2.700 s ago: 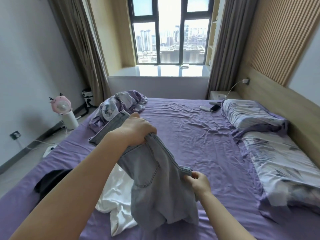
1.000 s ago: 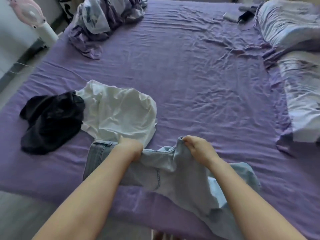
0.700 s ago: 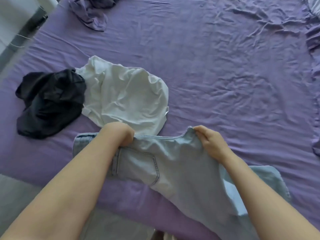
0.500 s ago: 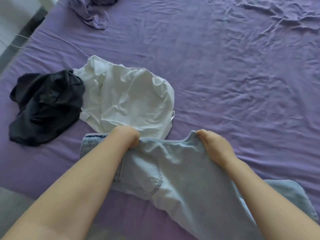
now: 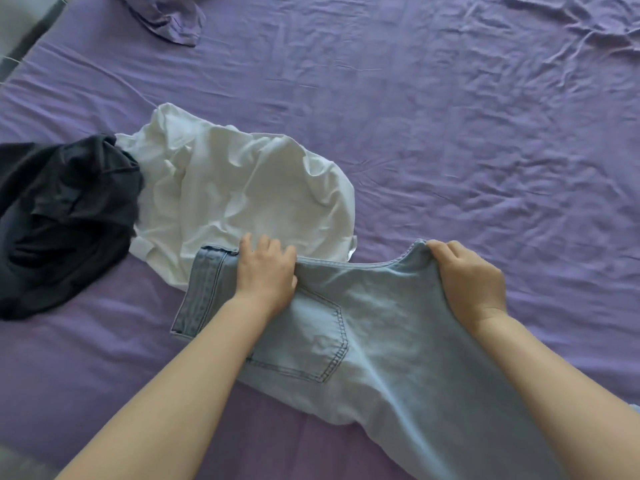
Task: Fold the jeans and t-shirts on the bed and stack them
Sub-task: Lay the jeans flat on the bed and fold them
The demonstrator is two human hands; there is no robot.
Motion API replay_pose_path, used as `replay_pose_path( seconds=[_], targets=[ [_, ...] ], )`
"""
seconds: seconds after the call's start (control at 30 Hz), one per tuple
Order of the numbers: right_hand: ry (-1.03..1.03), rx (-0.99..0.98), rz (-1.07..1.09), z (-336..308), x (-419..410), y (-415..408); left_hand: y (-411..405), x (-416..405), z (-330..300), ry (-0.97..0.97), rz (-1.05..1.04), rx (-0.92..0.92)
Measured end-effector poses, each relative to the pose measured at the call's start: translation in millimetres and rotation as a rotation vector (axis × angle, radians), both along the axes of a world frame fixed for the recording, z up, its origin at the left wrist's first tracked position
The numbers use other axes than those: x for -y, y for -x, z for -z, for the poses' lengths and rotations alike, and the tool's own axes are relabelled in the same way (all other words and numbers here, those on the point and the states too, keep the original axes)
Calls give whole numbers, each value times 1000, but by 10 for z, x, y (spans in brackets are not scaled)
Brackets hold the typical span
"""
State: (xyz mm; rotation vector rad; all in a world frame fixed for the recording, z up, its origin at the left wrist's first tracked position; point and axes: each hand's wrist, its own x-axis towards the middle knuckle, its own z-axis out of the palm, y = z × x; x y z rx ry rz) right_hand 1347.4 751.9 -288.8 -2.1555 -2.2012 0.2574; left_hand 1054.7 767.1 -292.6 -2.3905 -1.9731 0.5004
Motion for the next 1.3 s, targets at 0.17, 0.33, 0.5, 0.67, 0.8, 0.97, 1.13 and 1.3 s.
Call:
replay_pose_path(
  seconds=[0.17, 0.33, 0.5, 0.67, 0.8, 0.97, 1.13, 1.3],
  targets=[
    [56, 69, -3, 230, -115, 46, -183, 54, 200, -29, -91, 34],
    [-211, -63, -106, 276, 113, 538, -529, 506, 224, -130, -54, 234],
    [113, -75, -294, 510, 371, 874, -720, 824, 432, 17, -64, 277],
    [125, 53, -335, 628, 374, 782, -619, 732, 660, 85, -26, 253],
    [163, -80, -210, 471, 905, 980, -442, 849, 565, 157, 85, 244],
    [185, -313, -245, 288, 1658, 951, -135, 1317, 361, 223, 292, 394],
    [196, -308, -325, 220, 1724, 936, -55, 1532, 305, 339, 220, 561],
    [303, -527, -105, 180, 1429, 766, -32, 1378, 209, 382, 231, 556]
  ],
)
